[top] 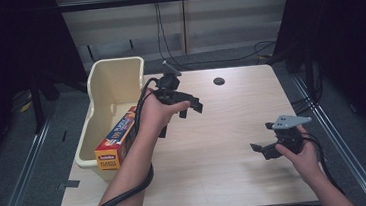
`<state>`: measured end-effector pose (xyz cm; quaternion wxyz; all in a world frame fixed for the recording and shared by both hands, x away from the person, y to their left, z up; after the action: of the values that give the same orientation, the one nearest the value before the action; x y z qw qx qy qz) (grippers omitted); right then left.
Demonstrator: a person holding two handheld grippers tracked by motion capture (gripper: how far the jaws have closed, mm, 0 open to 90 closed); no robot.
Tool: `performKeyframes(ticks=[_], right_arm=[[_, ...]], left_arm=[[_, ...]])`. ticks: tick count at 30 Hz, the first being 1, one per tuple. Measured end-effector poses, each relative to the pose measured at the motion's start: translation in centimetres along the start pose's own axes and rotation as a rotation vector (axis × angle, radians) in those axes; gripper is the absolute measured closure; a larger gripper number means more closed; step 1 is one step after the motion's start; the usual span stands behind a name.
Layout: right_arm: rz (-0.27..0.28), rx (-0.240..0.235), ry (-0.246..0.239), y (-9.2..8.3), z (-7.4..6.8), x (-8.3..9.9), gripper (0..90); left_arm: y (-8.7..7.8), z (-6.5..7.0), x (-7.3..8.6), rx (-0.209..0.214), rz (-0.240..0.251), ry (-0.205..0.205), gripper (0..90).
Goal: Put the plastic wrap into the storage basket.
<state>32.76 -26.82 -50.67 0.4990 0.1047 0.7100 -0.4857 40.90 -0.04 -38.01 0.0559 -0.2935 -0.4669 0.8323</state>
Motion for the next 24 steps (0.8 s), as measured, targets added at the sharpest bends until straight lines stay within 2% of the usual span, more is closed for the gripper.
performKeyframes(ticks=[3, 5, 8, 13, 14, 15, 16, 19, 20, 22, 24], right_arm=[[-0.001, -0.001, -0.003, 0.0, 0.0, 0.0, 2.2], [-0.004, 0.006, -0.002, 0.0, 0.0, 0.0, 2.2], [-0.003, 0.003, -0.003, 0.0, 0.0, 0.0, 2.2], [-0.005, 0.003, -0.006, 0.0, 0.0, 0.0, 2.2], [-0.005, -0.003, -0.006, 0.0, -0.1, 0.0, 2.2], [-0.004, -0.002, -0.007, 0.0, -0.1, 0.0, 2.2], [-0.004, -0.002, -0.006, 0.0, -0.1, 0.0, 2.2], [-0.006, -0.003, -0.009, 0.0, -0.1, 0.1, 2.2], [-0.007, -0.003, -0.009, 0.1, -0.1, 0.1, 2.3], [-0.009, -0.005, -0.006, 0.1, -0.1, 0.1, 2.2], [-0.008, -0.004, -0.007, 0.1, -0.1, 0.1, 2.2]], left_arm=[[0.6, 0.0, 0.4, 0.008, -0.011, 0.015, 11.4], [1.0, 0.0, 0.6, 0.014, -0.001, 0.004, 11.3], [1.4, 0.0, 1.0, 0.010, -0.011, 0.025, 10.7], [2.3, 0.1, 1.5, 0.025, -0.013, 0.025, 9.1], [2.5, 0.0, 1.7, 0.032, -0.022, 0.039, 8.7], [2.7, 0.1, 1.7, 0.025, -0.013, 0.025, 9.0], [2.8, 0.0, 1.9, 0.027, -0.019, 0.035, 8.7], [3.4, 0.0, 2.2, 0.032, -0.014, 0.023, 8.3], [3.5, -0.1, 2.4, 0.036, -0.025, 0.037, 8.3], [3.9, 0.0, 2.6, 0.039, -0.019, 0.028, 7.9], [4.1, -0.1, 2.8, 0.036, -0.024, 0.043, 7.7]])
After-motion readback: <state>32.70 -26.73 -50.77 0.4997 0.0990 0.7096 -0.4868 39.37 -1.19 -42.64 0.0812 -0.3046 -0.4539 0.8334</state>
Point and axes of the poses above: each handheld gripper's, and its own axes: y roughly forward along the jaws, x roughly out of its underside, z roughly to its right, the point moved 7 cm from there along y, roughly forward along the jaws, and after that the axes turned 3 degrees about y, right-handed, at the moved point
